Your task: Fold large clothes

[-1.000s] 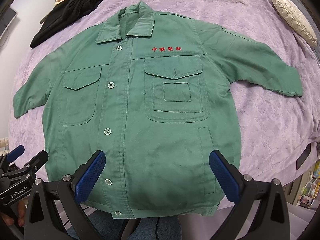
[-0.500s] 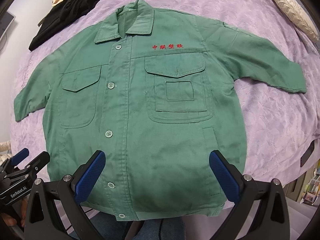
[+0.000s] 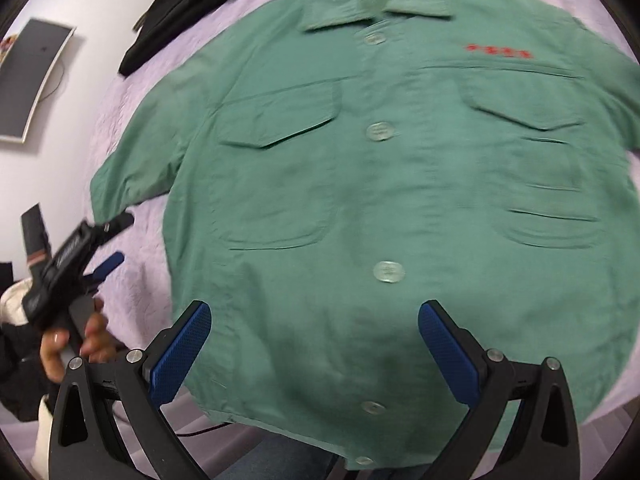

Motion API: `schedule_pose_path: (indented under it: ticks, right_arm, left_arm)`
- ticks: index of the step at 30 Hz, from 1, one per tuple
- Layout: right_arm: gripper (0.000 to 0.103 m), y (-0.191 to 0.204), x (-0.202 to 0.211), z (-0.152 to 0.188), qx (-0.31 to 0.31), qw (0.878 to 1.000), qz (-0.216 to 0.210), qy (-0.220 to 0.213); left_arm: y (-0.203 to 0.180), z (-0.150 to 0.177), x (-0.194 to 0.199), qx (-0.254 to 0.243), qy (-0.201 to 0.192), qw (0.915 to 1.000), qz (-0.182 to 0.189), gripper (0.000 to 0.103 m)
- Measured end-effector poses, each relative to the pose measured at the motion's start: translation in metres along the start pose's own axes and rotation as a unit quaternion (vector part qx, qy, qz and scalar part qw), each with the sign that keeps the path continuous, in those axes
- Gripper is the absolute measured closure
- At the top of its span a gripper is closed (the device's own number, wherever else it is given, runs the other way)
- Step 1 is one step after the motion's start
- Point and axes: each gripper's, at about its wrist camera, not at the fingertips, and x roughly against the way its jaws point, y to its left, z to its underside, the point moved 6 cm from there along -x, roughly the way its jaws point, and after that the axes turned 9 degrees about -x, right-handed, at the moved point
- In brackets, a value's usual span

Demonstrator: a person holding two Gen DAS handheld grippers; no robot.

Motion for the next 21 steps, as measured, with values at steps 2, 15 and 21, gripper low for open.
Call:
schedule_pose_path:
  ticks: [2,15,21]
  right_arm:
    - [0.000,0.017,-0.018,0.000,0.013,1.000,-0.005,0.014]
    - [0.000,0.080,-0.055,-0.016,0.060,0.996,-0.062,0.010]
    - [0.000,0.073,-0.050,-0.018,0.056,0.995,-0.079,0.008]
  left_arm:
    - [0.046,-0.017,-0.009,0.044,-0.022,0.9988,-0.009,0.000]
    - [0.184,-0.093,-0.061,0.176,-0.116,0.9751,0.068,0.000]
    - [0.208,-0.115,-0.060,0.209,-0.151,0.9657,0.033,0.049]
